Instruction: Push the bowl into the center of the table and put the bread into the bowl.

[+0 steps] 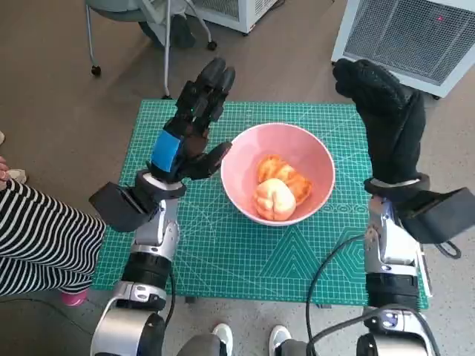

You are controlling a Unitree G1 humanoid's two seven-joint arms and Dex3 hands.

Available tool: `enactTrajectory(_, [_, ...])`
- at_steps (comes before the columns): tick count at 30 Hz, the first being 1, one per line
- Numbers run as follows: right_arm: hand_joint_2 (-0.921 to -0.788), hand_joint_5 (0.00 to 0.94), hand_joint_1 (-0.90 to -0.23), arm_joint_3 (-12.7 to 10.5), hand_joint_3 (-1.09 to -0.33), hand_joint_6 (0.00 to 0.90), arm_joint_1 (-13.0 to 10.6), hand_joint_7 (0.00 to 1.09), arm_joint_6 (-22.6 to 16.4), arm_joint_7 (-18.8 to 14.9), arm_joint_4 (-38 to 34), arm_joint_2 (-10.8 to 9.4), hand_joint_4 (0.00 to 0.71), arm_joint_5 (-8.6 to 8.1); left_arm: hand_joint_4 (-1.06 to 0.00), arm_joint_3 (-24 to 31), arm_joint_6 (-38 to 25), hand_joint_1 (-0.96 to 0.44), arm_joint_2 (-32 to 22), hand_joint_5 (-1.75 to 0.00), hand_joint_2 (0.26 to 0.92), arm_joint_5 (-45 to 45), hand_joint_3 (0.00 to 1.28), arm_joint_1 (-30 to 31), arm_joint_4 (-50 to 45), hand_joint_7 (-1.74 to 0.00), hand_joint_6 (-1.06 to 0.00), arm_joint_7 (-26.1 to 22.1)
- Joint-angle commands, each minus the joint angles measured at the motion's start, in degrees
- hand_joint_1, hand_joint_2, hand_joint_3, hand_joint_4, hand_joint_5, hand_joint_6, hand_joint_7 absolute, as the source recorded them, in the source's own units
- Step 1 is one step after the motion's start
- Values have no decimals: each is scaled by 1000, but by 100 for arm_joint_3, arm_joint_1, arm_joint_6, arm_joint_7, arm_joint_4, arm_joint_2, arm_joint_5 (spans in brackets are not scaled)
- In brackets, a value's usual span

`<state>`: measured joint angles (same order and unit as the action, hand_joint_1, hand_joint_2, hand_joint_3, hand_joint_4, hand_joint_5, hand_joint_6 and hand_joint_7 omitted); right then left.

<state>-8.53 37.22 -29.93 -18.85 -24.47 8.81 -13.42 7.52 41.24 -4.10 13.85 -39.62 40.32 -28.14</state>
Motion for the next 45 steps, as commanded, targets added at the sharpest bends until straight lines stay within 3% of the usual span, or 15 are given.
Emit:
enactTrajectory(1, [-921, 2, -697, 9, -684, 108, 7, 394, 38, -46, -79, -7, 182, -15, -54, 9, 174, -698, -60, -14, 921, -104, 388, -134, 94, -280, 1, 84])
enactTrajectory(45, [-921, 1, -706, 14, -687, 93, 113, 395, -32, -176, -306, -18, 177, -38, -59, -45, 470, -700, -275, -10, 921, -424, 407, -186, 231, -255, 1, 413])
